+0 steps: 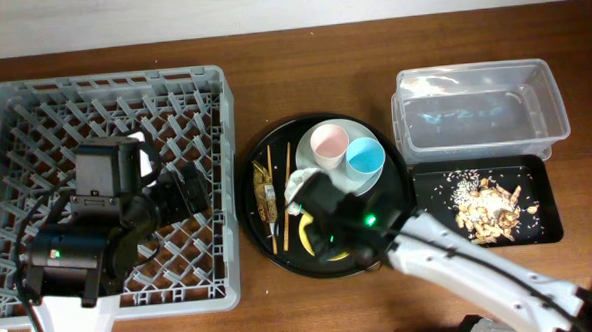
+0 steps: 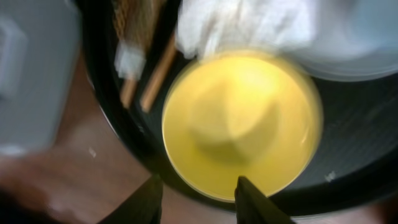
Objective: Sort waste into correct bins and load items into the dishwasher rack
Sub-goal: 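Return the yellow bowl to the round tray with the right gripper, then grasp the blue cup with the right gripper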
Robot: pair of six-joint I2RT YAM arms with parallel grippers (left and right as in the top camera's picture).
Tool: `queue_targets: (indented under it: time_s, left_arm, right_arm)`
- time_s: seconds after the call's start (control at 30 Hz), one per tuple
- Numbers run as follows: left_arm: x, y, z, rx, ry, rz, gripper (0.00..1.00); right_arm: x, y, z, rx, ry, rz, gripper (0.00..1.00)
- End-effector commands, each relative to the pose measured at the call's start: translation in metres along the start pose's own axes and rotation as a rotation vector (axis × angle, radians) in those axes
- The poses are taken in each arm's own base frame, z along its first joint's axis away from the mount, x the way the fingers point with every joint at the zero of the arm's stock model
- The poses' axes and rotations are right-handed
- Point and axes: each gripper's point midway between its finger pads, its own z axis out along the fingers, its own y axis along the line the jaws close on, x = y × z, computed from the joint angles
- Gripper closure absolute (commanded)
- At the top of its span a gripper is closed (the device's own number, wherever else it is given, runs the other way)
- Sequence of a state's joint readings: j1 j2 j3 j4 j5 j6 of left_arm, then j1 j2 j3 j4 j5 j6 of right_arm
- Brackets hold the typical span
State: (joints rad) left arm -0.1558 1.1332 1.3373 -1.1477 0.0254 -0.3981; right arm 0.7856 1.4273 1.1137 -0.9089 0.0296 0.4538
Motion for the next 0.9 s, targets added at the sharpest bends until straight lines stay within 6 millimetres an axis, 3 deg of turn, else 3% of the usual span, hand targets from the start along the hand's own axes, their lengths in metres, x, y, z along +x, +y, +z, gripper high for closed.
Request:
queue_targets:
  time_s: [0.0, 0.1, 0.2, 0.4, 0.63, 0.8, 0.87]
  left_arm:
    - [-0.003, 0.001, -0.002, -0.004, -0.013, -0.007, 0.01]
    - [-0.003, 0.001, -0.002, -0.004, -0.013, -0.007, 0.01]
    - [-0.003, 0.001, -0.002, -0.004, -0.013, -0.007, 0.01]
    - [-0.003, 0.001, -0.002, -0.004, -0.012, -0.007, 0.01]
    - [-0.003, 0.001, -0.003, -0.004, -0.014, -0.007, 0.01]
    - [-0.003, 0.001, 0.0, -0.008, -0.005, -0.007, 0.01]
    - [-0.003, 0.001, 0.0, -0.008, -0.005, -0.007, 0.01]
  right_arm:
    - [-0.051, -0.04, -0.047, 0.047, -0.142, -0.01, 0.6]
    - [-0.067, -0.08, -0.048, 0.1, -0.168, -0.001, 0.61]
    - [-0.073, -0.114, -0.034, 0.139, -0.131, -0.018, 0.62]
    - [-0.084, -0.114, 0.002, 0.105, -0.087, -0.133, 0.68]
    - [-0.074, -0.118, 0.048, 0.096, 0.028, -0.135, 0.67]
    - [-0.075, -0.119, 0.065, 0.091, 0.044, -0.153, 0.68]
    - [-0.077, -0.118, 0.064, 0.092, 0.034, -0.154, 0.73]
